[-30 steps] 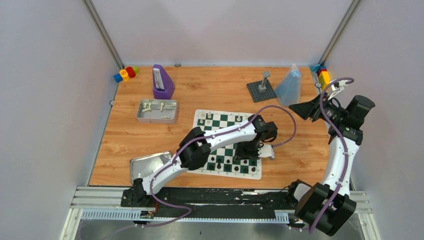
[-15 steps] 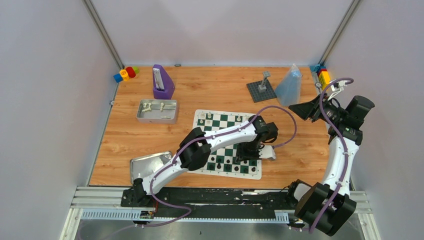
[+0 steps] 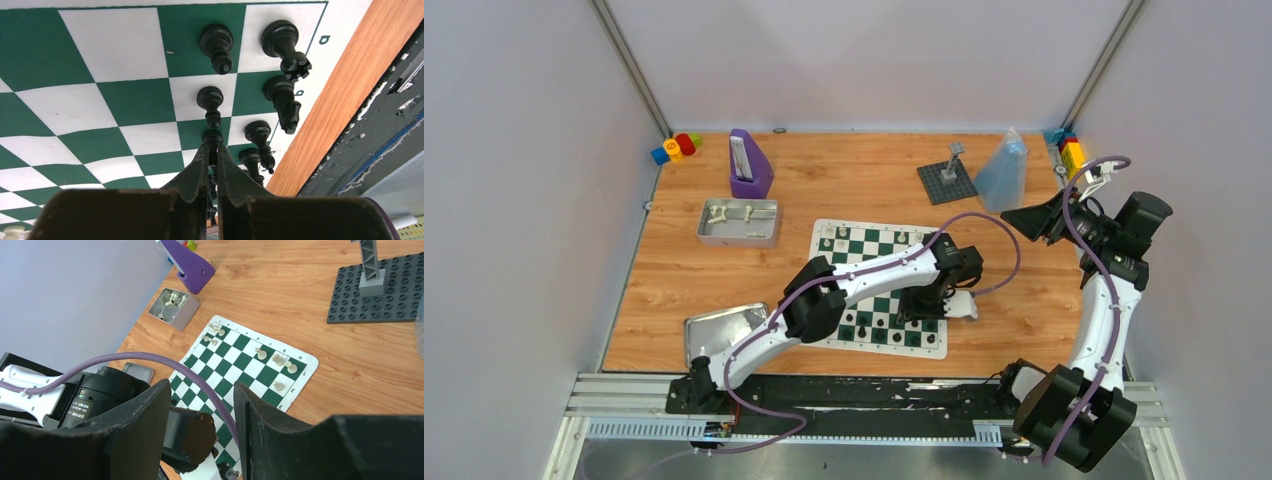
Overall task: Set up the chess pieces on the board
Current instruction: Place the chess piece on the chessboard.
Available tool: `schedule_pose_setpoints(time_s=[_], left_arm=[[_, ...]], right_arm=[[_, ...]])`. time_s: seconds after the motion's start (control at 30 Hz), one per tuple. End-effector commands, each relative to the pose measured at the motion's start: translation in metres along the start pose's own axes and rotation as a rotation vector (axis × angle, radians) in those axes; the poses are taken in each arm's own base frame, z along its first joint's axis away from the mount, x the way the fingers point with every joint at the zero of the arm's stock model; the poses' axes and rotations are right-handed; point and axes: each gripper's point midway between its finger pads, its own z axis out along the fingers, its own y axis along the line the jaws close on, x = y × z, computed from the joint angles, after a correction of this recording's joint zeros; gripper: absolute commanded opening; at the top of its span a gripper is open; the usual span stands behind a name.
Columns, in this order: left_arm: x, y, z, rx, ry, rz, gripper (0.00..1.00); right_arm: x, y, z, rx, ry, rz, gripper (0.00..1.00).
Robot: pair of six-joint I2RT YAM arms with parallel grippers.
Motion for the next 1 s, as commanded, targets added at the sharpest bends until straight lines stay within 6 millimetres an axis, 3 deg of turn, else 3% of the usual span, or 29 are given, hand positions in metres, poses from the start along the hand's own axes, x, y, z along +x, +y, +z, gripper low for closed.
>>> schedule_pose_setpoints(time_s=[0.0, 0.3, 0.53, 0.97], left_arm=[[-0.013, 0.000, -0.028, -0.058, -0.077, 0.005, 0.08], [-0.013, 0.002, -0.024, -0.058, -0.072, 0.004, 0.12], [-0.014, -0.003, -0.025, -0.035, -0.080, 0.003, 0.25], [-0.018, 0.008, -0.050, -0.131, -0.128, -0.003, 0.39]], right_arm=[[-0.001, 0.003, -0.001, -0.027, 0.001, -0.039, 0.50], [-0.001, 0.004, -0.001, -0.031, 0.002, -0.039, 0.50], [-0.001, 0.003, -0.001, -0.032, 0.003, -0.036, 0.50], [-0.001, 0.002, -0.001, -0.026, 0.001, -0.043, 0.50]])
